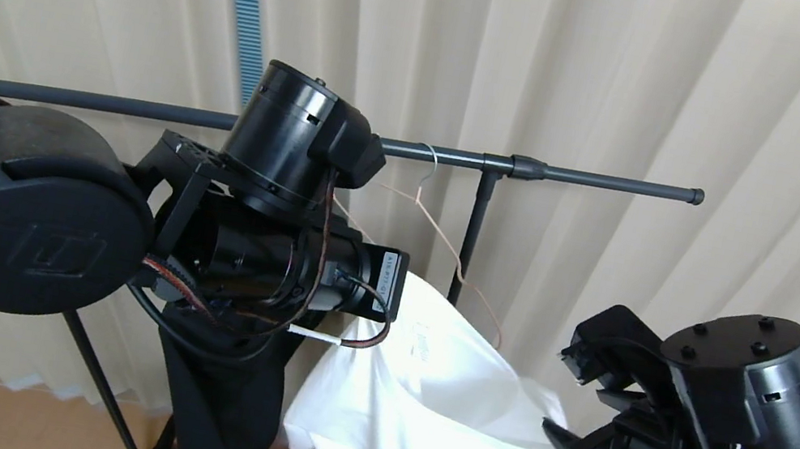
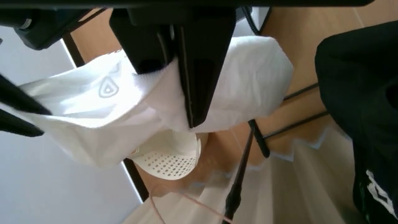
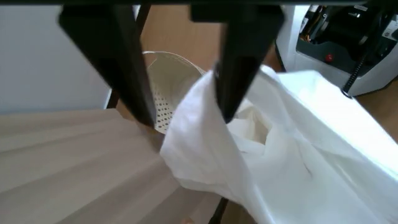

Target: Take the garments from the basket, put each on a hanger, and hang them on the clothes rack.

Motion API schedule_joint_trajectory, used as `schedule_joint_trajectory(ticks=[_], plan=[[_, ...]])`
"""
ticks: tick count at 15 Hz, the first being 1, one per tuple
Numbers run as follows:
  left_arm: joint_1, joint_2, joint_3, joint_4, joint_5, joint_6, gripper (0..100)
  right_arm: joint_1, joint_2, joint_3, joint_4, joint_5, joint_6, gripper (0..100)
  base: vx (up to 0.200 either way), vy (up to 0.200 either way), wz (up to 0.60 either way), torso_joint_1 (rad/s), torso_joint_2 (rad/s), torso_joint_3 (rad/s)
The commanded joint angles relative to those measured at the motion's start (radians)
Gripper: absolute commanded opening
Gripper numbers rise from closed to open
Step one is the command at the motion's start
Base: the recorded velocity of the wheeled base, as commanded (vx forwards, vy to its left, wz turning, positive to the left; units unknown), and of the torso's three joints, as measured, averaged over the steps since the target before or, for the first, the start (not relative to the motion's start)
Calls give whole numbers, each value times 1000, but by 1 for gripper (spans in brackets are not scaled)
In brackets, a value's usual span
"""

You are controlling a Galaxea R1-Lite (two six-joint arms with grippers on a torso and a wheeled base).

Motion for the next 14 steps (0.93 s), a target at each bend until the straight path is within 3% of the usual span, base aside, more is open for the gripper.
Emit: schedule_joint_trajectory(ticks=[1, 2, 5, 7, 8, 10, 14], plan=[[-12, 1, -35, 1, 0, 6, 0, 21, 29, 12, -6, 6, 1, 100, 0, 0, 0, 0, 0, 0], [-13, 3, -42, 1, 0, 8, 0, 27, 37, 15, -9, 20, 2, 100, 0, 0, 0, 0, 0, 0], [-21, 6, -48, 1, 0, 12, 0, 42, 34, 17, -55, 212, 11, 100, 0, 0, 0, 0, 0, 0], [-21, 6, -48, 1, 0, 12, 0, 45, 33, 33, -184, 315, 44, 100, 0, 0, 0, 0, 0, 0], [-21, 4, -46, 1, 0, 12, 0, 51, 54, 44, -320, 341, 130, 100, 0, 0, 0, 0, 0, 0], [-21, 4, -46, 2, 0, 20, 0, 62, 108, 21, -373, 313, 182, 100, 0, 0, 0, 0, 0, 0], [-25, 1, -49, 1, 5, 28, 0, 59, 158, -3, -383, 263, 186, 100, 0, 0, 0, 0, 0, 0]])
